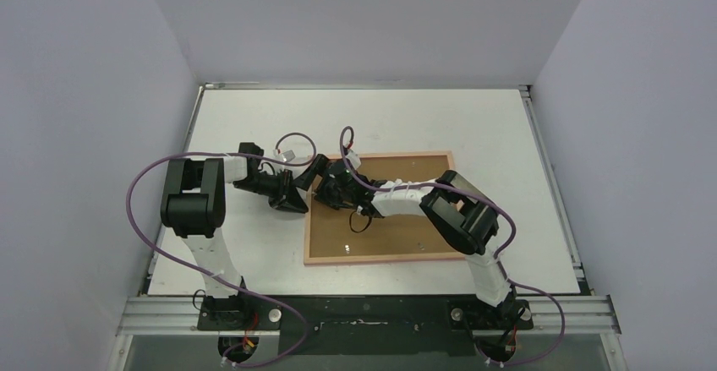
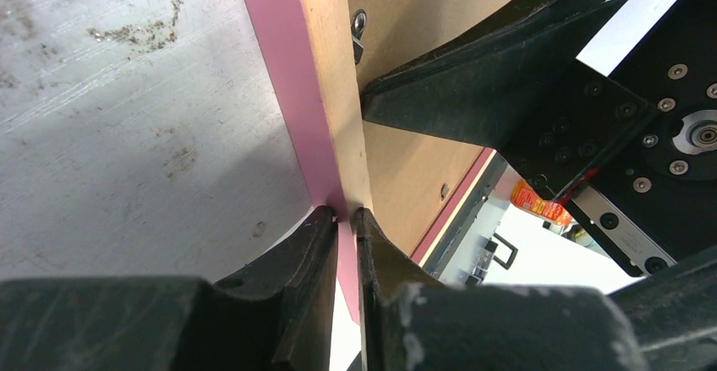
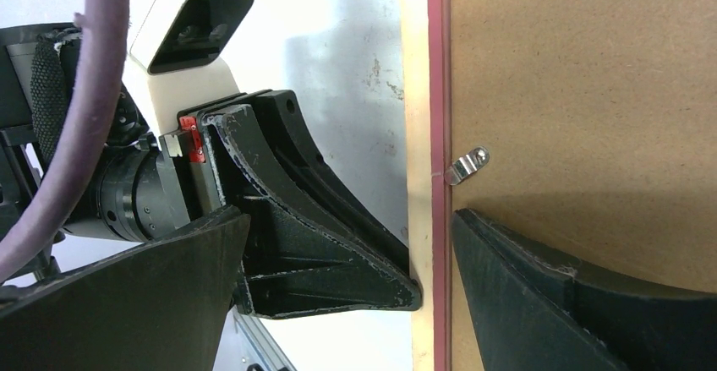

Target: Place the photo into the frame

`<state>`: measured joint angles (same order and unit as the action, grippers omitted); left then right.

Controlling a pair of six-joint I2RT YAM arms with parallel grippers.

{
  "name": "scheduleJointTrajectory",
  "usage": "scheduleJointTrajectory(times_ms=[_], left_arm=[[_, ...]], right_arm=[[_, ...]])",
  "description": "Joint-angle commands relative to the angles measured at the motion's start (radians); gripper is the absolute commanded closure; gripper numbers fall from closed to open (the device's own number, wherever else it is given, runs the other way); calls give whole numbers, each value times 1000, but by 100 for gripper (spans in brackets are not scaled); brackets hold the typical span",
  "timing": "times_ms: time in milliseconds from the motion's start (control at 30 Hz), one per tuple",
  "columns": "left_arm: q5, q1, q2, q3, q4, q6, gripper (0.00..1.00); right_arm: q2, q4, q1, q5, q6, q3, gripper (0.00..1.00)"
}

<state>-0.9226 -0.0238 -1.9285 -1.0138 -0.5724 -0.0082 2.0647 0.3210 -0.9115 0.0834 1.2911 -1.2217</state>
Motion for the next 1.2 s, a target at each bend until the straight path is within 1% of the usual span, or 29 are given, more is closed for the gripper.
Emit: scheduleJointTrajectory(times_ms=[0, 300, 1167], left_arm=[[59, -9, -32, 3, 52, 20, 89], [66, -8, -39, 4, 51, 21, 89], [71, -10, -50, -11, 40, 37, 89]], right_arm=[[-3, -10, -14, -45, -25, -28, 5], [7, -56, -24, -114, -60, -64, 4], [66, -7, -23, -107, -30, -89, 4]])
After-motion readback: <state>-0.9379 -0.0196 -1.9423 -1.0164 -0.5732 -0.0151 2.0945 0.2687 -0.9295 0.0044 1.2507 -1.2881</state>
